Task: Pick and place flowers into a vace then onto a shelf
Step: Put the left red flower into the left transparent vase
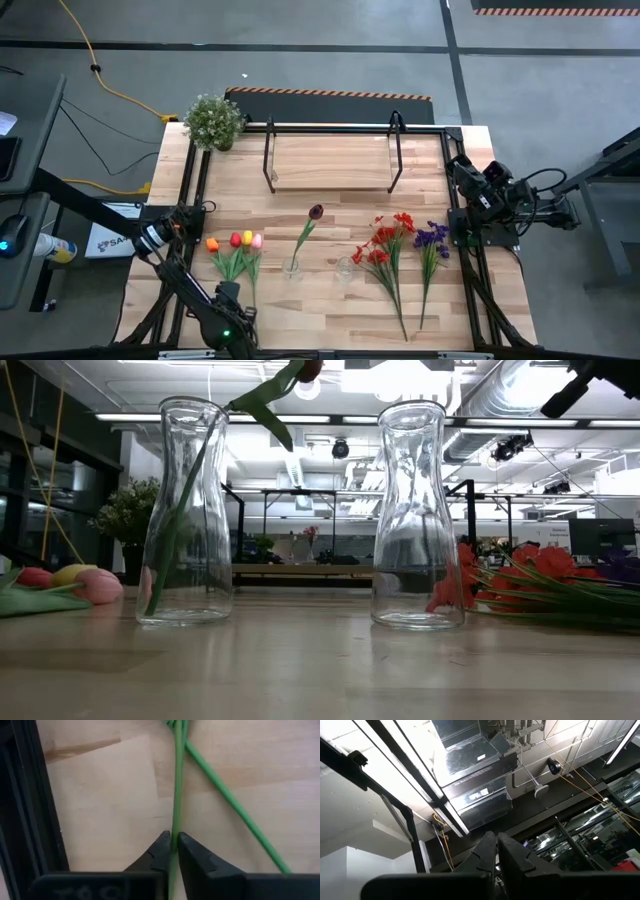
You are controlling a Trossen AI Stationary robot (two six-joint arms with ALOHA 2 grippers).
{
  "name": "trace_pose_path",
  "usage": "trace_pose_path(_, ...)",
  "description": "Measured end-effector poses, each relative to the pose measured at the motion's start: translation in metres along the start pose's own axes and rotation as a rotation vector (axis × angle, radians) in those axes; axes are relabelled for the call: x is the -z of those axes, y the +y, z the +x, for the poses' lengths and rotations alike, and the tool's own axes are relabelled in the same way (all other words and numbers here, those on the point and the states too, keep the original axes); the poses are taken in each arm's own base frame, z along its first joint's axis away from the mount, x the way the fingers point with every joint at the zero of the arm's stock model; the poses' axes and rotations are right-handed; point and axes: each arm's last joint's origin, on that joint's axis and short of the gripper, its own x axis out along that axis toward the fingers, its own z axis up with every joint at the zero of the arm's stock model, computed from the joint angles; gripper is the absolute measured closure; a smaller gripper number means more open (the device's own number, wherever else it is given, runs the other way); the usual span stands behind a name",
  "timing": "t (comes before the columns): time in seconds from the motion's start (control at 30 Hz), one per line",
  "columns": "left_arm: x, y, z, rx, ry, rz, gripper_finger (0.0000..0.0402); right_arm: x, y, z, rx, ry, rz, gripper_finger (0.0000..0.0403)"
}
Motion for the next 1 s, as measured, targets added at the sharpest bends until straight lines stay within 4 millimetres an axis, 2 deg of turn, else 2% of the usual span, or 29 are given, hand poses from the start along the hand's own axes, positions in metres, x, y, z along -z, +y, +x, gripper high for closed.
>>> trace_pose_path(0.17, 0.000, 0.000, 0.000, 0.007, -0.006, 0.000, 0.0365, 0.000, 0.000, 0.000, 0.000, 0.000, 0.000, 0.0391)
trace_pose_path(0.5, 0.000, 0.000, -0.001, 0.011, -0.005, 0.000, 0.0370, 0.000, 0.000, 0.000, 0.001, 0.000, 0.000, 0.0391)
trace_pose_path(0.6, -0.002, 0.002, -0.006, 0.030, -0.002, -0.001, 0.0380, 0.000, 0.000, 0.000, 0.001, 0.000, 0.001, 0.0391)
trace_pose_path(1.0, -0.015, 0.018, -0.031, 0.075, -0.041, -0.021, 0.0381, 0.000, 0.000, 0.000, 0.001, 0.000, 0.002, 0.0391)
